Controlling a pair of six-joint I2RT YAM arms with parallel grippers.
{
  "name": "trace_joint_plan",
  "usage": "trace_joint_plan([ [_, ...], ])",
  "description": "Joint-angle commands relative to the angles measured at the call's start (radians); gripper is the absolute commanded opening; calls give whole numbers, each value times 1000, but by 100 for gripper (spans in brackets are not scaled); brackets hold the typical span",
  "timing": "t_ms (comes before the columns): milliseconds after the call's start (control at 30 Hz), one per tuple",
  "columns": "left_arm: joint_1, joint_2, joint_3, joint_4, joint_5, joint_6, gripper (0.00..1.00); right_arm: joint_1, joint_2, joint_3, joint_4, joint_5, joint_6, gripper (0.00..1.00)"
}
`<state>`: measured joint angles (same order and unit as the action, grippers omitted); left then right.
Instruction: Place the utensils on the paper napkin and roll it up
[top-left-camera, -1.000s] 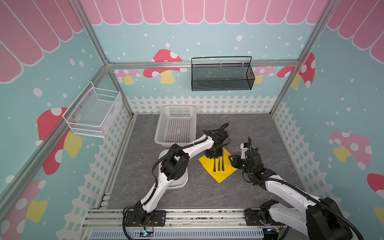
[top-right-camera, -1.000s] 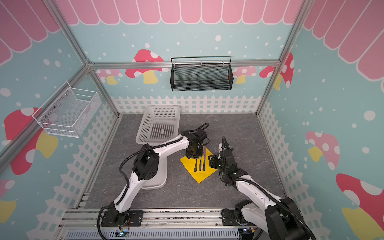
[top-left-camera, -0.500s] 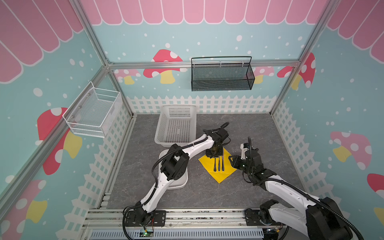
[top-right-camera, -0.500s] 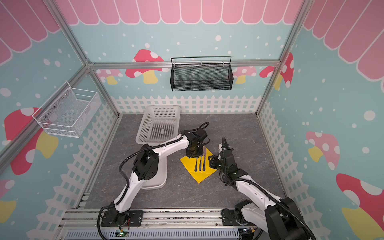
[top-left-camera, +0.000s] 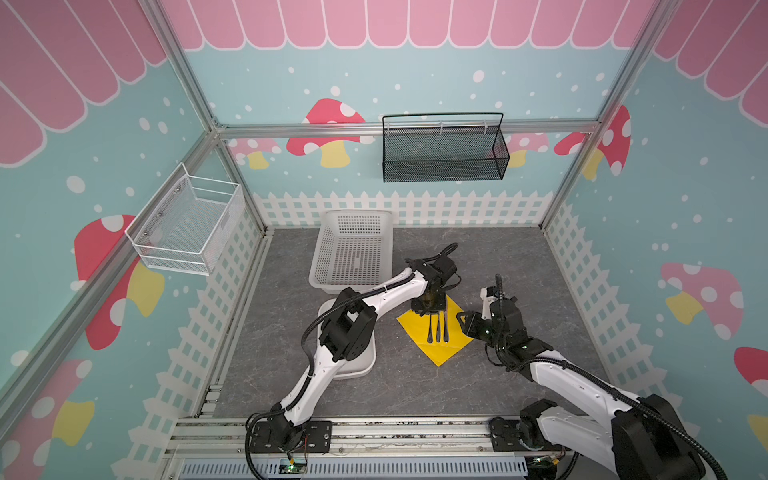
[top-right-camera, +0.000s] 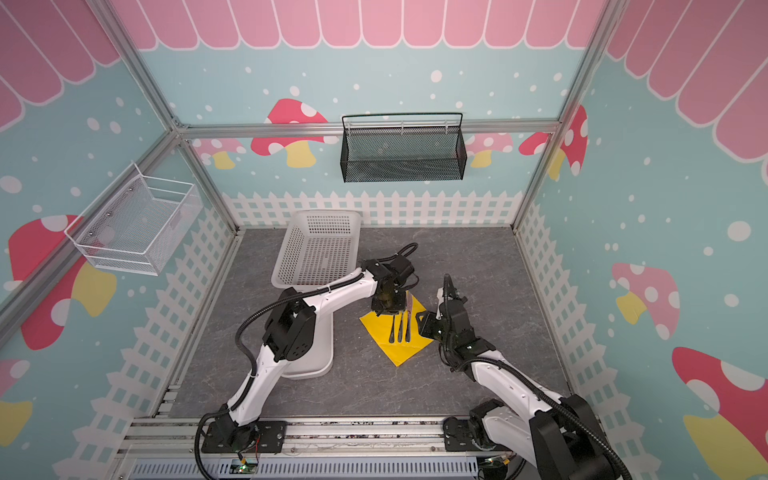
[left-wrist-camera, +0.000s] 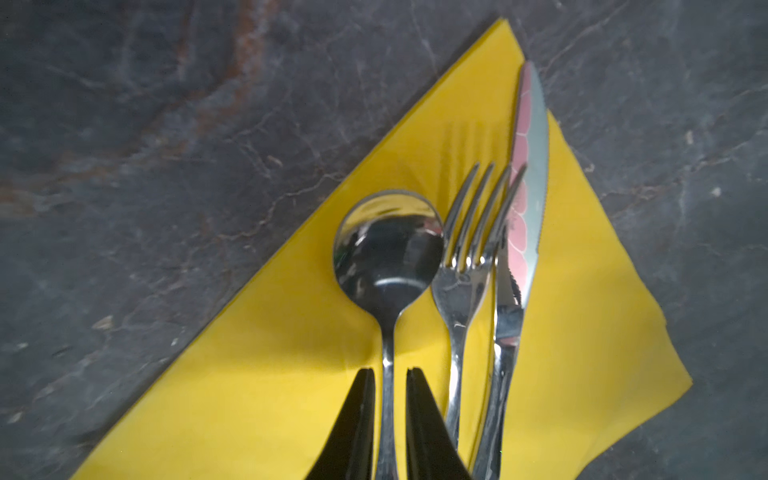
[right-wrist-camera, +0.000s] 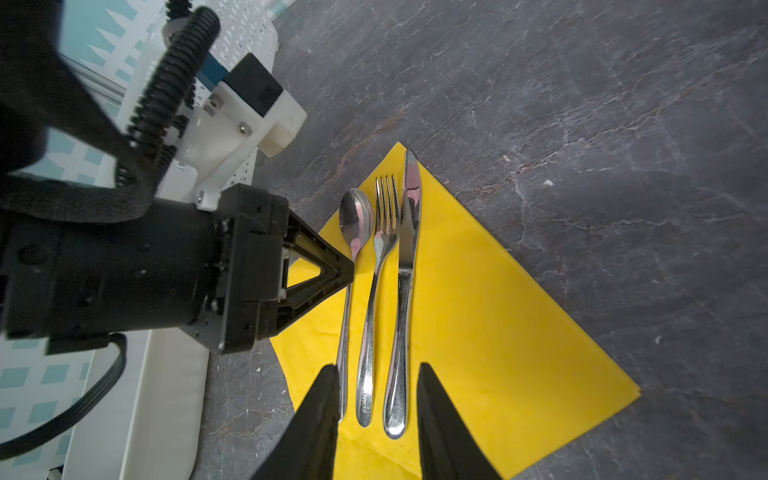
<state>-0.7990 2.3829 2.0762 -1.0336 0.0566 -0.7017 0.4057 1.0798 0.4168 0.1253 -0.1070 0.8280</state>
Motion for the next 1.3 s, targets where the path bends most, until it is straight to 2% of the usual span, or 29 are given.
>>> trace_joint_plan([
  [0, -6, -136, -50, 41, -45, 8, 21, -7, -12, -11, -8, -21, -7, 36],
  [133, -14, -295, -225, 157, -95, 23, 24, -7, -17, -11, -9, -69, -9, 37],
  [200, -14, -399, -373, 263, -117, 21, 31, -7, -9, -8, -8, -116, -2, 38],
  [300, -1, -530, -581, 420, -101, 38, 35, -7, 7, 0, -8, -170, 15, 41],
  [400, 36, -600, -704, 497, -47, 45, 35, -7, 28, 13, -19, -191, 27, 45],
  [533, 78, -661, -783, 534, -4, 105, 35, -7, 58, 37, -69, -172, 75, 53],
  [733, 117, -748, -812, 462, 91, 201, 35, -2, 51, 60, -170, -225, 227, 58],
  [800, 119, -780, -833, 459, 123, 235, 39, 0, 34, 41, -211, -250, 253, 58],
  [900, 121, -789, -854, 438, 150, 277, 39, 13, -28, 8, -252, -233, 296, 58],
  [1000, 122, -794, -886, 420, 151, 239, 39, 28, -113, -48, -225, -229, 360, 55],
  [1100, 119, -849, -991, 518, 165, 187, 39, 30, -167, -70, -232, -261, 317, 53],
  [1267, 81, -937, -1142, 680, 129, 121, 40, 29, -148, -85, -241, -373, 262, 52],
])
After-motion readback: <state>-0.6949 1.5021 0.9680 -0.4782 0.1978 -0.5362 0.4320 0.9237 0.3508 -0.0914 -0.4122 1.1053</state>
